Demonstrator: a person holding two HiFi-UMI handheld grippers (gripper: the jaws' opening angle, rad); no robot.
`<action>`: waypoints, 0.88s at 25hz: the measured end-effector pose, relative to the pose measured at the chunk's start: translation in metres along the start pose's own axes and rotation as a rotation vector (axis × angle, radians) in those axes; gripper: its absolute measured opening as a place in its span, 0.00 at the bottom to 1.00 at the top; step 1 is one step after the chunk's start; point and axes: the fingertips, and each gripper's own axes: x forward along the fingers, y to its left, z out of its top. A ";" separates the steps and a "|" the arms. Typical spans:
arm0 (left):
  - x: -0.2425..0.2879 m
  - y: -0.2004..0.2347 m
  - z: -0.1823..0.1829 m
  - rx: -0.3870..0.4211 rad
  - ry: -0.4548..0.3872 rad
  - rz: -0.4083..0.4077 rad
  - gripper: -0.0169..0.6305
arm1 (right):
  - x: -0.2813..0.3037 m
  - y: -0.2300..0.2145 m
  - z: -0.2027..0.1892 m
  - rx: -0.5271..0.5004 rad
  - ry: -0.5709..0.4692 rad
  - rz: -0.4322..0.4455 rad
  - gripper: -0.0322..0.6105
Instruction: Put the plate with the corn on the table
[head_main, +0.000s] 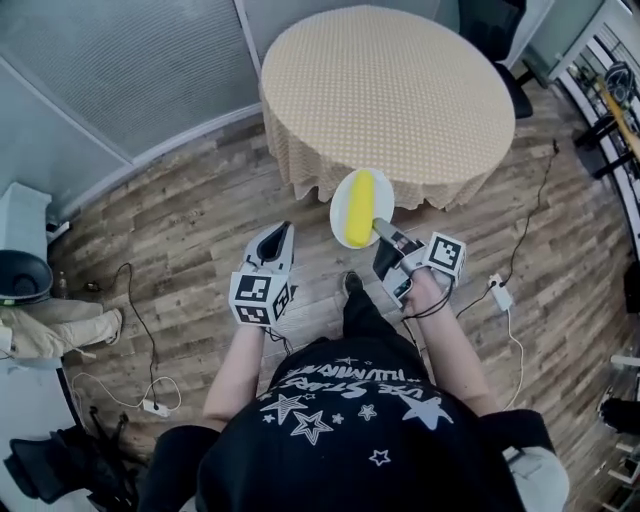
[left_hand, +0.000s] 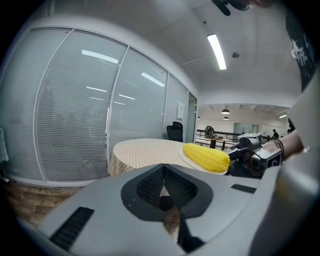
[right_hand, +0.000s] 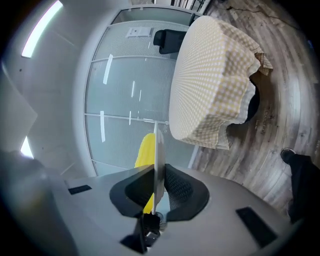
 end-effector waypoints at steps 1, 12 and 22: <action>0.008 0.003 0.003 -0.003 0.001 0.010 0.04 | 0.006 0.001 0.009 -0.004 0.007 0.003 0.13; 0.113 0.019 0.042 -0.028 0.006 0.086 0.04 | 0.069 -0.007 0.123 -0.041 0.100 -0.011 0.13; 0.151 0.016 0.052 -0.055 0.021 0.138 0.04 | 0.100 -0.019 0.180 -0.050 0.152 -0.002 0.13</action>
